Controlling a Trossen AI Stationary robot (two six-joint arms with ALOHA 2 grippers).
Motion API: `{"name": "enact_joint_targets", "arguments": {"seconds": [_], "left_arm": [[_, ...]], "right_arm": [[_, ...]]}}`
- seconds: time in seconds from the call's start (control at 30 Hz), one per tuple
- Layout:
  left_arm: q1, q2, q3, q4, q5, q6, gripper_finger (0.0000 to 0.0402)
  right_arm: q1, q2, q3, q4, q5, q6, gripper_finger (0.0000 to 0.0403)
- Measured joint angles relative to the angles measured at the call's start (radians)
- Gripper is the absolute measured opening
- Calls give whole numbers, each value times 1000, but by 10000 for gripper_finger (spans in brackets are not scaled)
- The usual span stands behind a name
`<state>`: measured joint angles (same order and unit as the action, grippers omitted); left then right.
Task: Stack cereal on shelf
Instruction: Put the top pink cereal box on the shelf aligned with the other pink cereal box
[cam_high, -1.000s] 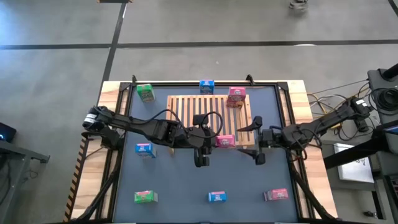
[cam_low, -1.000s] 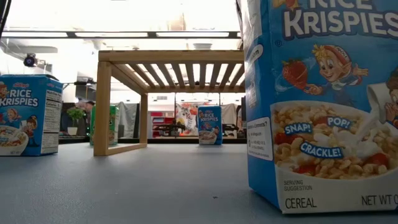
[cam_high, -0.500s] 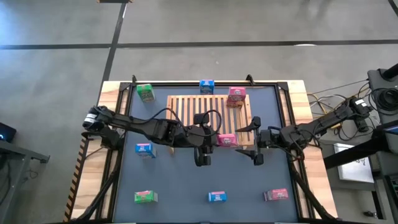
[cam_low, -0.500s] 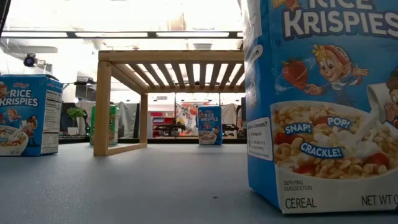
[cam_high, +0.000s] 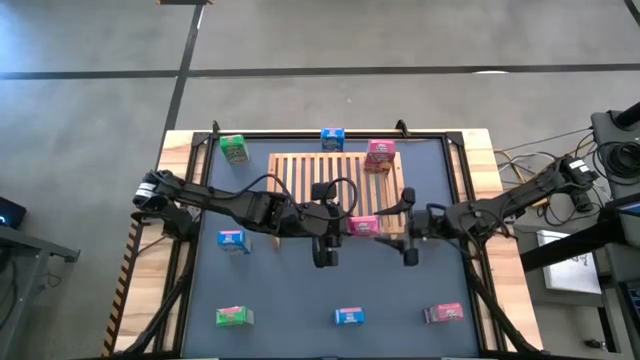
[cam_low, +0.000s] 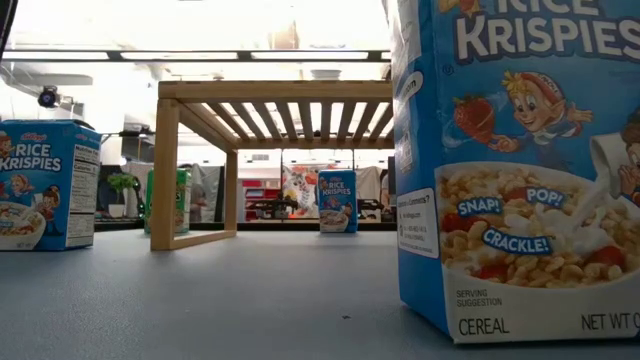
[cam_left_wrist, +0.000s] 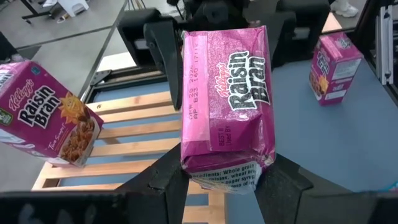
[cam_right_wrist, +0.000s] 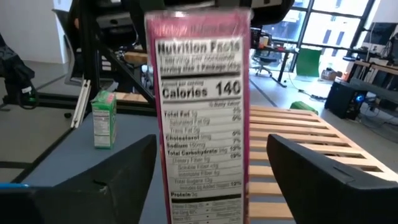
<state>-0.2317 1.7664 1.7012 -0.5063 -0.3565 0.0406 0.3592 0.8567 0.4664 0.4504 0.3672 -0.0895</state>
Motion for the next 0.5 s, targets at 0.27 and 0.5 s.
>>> {"name": "enact_joint_targets", "arguments": {"seconds": [0.27,0.5], "left_arm": [[0,0,0,-7,7,0,137],[0,0,0,-7,7,0,137]], "right_arm": [[0,-3,0,-6,-3,0,224],[0,1,0,-6,-5,-1,179]]}}
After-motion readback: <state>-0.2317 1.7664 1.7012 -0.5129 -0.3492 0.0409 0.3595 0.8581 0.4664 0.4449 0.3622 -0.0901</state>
